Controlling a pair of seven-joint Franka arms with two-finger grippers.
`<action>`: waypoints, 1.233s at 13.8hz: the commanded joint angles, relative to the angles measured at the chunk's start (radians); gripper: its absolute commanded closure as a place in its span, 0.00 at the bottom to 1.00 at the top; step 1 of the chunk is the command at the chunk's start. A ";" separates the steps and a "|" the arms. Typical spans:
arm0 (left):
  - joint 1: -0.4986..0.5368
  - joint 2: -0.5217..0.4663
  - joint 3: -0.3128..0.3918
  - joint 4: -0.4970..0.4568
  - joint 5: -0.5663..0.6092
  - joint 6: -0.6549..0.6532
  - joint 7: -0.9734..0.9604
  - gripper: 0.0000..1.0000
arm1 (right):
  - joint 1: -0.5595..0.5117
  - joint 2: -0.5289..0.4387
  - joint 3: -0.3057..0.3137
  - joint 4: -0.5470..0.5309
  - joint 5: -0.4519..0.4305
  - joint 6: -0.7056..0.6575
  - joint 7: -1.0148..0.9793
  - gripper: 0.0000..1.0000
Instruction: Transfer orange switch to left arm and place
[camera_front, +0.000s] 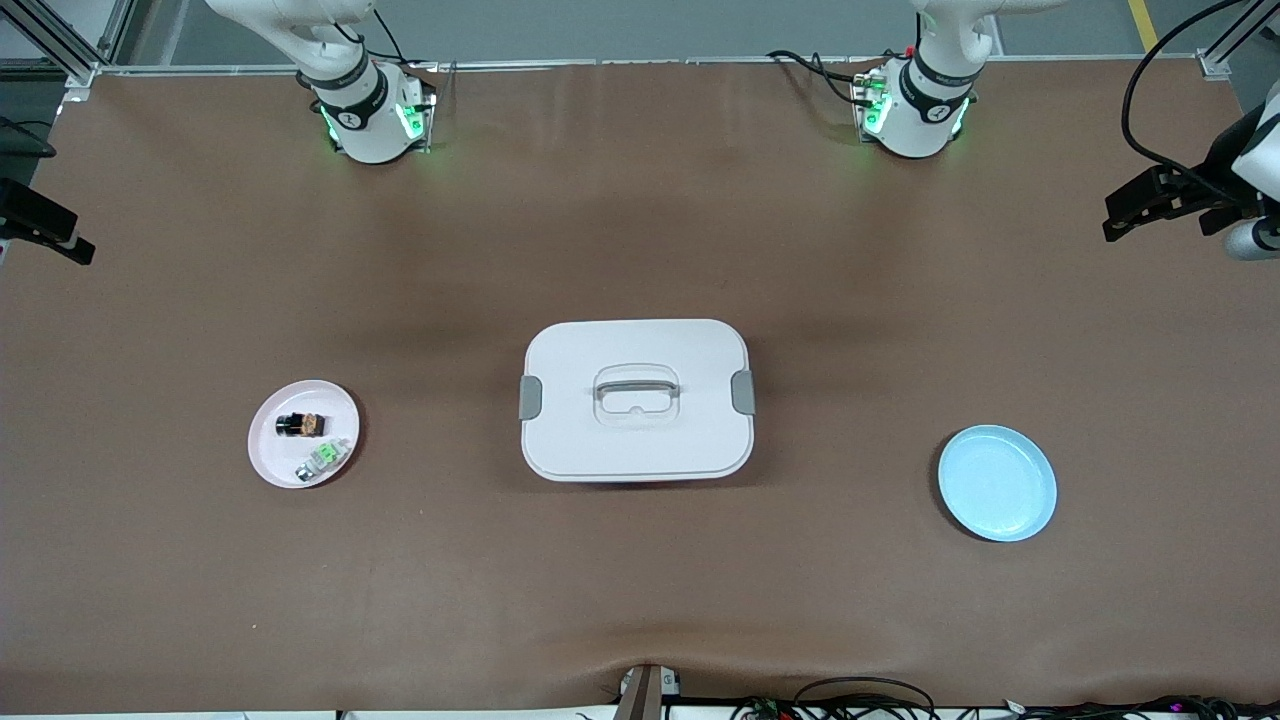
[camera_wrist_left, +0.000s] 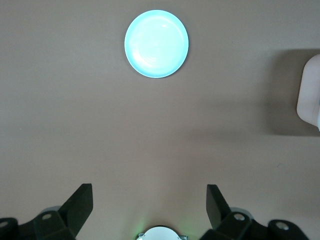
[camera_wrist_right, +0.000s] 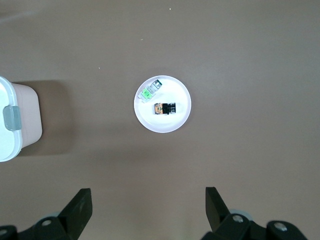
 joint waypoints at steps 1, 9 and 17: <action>0.010 -0.010 -0.004 -0.010 -0.012 -0.003 0.019 0.00 | -0.006 -0.012 0.000 -0.011 0.000 -0.001 0.010 0.00; 0.010 -0.010 -0.006 -0.015 -0.012 0.006 0.020 0.00 | -0.055 0.152 0.002 -0.008 -0.005 0.008 0.001 0.00; 0.011 -0.010 -0.006 -0.015 -0.009 0.027 0.020 0.00 | -0.035 0.212 0.005 -0.028 -0.019 0.075 0.016 0.00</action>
